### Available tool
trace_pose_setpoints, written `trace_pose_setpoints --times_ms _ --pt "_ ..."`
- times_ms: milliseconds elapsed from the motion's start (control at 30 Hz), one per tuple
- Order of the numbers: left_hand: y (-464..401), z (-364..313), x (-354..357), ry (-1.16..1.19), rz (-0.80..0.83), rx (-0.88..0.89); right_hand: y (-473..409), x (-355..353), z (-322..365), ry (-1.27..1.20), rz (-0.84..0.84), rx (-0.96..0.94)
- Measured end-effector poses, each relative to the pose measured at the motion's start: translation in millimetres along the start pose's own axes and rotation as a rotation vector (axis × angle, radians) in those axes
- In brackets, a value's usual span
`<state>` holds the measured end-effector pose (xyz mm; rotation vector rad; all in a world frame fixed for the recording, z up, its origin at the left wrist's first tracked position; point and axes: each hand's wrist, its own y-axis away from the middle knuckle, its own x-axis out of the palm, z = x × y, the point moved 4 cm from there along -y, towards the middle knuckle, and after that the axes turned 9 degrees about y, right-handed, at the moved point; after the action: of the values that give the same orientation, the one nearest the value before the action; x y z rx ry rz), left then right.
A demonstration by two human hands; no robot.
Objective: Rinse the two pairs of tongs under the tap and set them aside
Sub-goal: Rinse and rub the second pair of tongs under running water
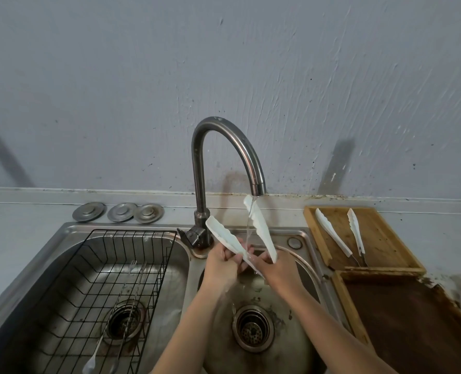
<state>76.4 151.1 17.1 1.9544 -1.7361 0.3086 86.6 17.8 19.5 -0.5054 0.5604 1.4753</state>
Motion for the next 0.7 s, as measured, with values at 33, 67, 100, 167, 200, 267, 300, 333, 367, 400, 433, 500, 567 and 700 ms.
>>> trace_pose_setpoints --times_ms 33,67,100,167,200,267,300,333,367,400,433,500,567,700 --pt "2 -3 -2 0.001 0.03 0.001 3 1 -3 -0.015 0.036 -0.009" --pt "3 -4 -5 -0.007 0.058 0.003 7 0 -8 -0.013 0.065 -0.017" --pt "4 -6 -8 -0.017 0.084 0.01 11 -1 -13 -0.007 0.089 -0.024" --pt "4 -7 -14 0.017 0.106 0.027 22 -8 -20 0.025 0.168 -0.037" --pt "3 -7 -18 0.07 0.089 0.029 27 -10 -22 0.063 0.238 -0.052" --pt "-1 -5 -22 0.224 0.02 0.022 38 -15 -22 0.171 0.367 -0.062" --pt "-1 -4 -22 0.273 -0.01 0.028 41 -16 -23 0.201 0.396 -0.025" --pt "-2 -2 -20 0.268 -0.029 0.042 43 -16 -25 0.202 0.397 0.02" --pt "-1 -1 -15 0.234 -0.03 0.058 44 -16 -26 0.189 0.382 0.07" --pt "0 1 -8 0.202 -0.017 0.068 42 -15 -25 0.181 0.36 0.099" --pt "2 2 0 0.207 0.009 0.065 40 -14 -25 0.185 0.334 0.119" --pt "4 2 13 0.253 0.084 0.046 33 -13 -23 0.197 0.303 0.153" --pt "4 -1 17 0.292 0.148 0.002 29 -15 -21 0.121 0.302 0.22" --pt "3 -5 15 0.281 0.297 -0.1 30 -16 -22 -0.063 0.416 0.369"
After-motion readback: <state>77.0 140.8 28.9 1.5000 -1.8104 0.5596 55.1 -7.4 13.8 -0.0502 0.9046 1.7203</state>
